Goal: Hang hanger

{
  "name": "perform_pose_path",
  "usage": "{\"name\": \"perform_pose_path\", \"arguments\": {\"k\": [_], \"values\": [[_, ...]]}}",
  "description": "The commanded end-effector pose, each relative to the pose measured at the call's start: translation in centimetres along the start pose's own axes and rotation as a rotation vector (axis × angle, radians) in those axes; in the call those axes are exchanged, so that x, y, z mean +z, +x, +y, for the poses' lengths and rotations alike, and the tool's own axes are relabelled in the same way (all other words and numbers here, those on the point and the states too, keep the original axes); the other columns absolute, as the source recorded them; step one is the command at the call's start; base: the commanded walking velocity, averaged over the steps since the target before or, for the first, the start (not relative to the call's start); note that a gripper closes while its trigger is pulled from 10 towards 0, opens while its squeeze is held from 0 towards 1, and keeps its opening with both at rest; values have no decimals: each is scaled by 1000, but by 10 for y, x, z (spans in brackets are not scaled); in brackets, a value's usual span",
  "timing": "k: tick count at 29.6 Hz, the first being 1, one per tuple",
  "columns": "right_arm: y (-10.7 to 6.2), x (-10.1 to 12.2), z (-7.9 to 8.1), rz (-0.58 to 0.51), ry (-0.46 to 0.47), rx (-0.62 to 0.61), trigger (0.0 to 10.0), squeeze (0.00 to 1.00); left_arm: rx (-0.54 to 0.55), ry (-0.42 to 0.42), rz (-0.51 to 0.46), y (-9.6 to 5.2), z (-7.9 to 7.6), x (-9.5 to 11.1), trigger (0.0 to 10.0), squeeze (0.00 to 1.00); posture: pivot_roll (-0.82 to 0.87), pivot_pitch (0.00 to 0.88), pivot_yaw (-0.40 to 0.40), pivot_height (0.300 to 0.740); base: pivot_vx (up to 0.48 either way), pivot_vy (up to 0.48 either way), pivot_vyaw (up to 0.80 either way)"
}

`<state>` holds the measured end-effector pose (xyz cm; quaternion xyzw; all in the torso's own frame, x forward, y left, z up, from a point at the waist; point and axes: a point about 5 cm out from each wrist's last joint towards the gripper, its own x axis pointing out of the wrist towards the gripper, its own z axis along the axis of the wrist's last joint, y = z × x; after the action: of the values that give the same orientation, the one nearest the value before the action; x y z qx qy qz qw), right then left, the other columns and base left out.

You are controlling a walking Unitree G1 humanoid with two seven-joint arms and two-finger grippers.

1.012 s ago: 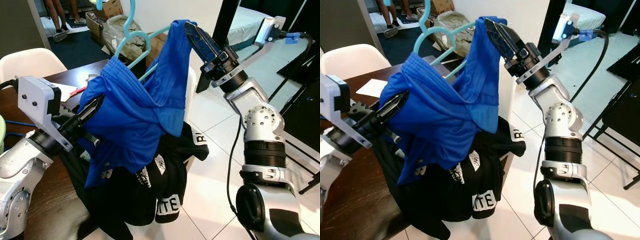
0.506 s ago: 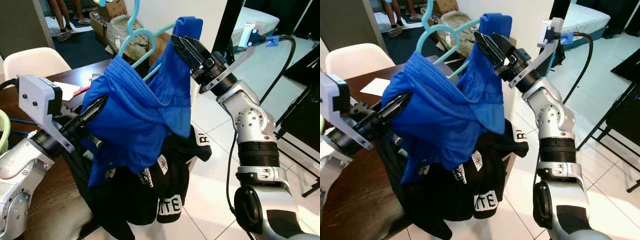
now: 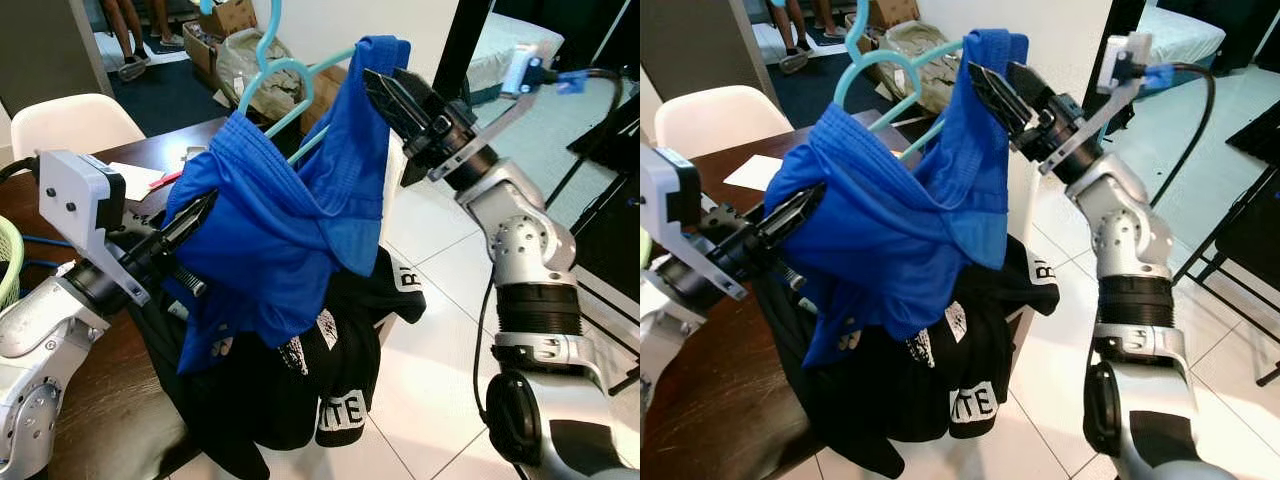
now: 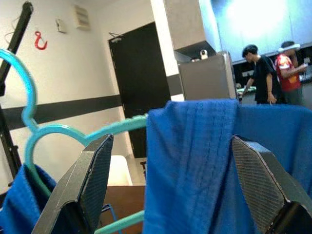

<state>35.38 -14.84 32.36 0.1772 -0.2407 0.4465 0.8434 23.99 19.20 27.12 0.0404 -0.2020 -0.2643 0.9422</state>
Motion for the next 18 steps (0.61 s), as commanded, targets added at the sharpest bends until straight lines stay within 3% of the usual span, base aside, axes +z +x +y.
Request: {"name": "perform_pose_path", "arguments": {"k": [1, 7, 12, 18], "values": [[-3, 0, -1, 12, -21, -2, 10000, 0, -41, 15, -33, 3, -7, 9, 10000, 0, 71, 91, -47, 740, 0, 0, 0], [-1, -8, -3, 49, -52, -41, 10000, 0, -46, 14, -36, 4, -8, 9, 10000, 0, 73, 83, -48, 740, 0, 0, 0], [-4, -21, -17, 114, -81, -147, 10000, 0, -54, 18, -38, 5, -10, 10, 10000, 0, 78, 79, -51, 740, 0, 0, 0], [-6, -18, -21, 106, -79, -169, 10000, 0, -55, 19, -40, 5, -10, 11, 10000, 0, 77, 78, -51, 740, 0, 0, 0]]}}
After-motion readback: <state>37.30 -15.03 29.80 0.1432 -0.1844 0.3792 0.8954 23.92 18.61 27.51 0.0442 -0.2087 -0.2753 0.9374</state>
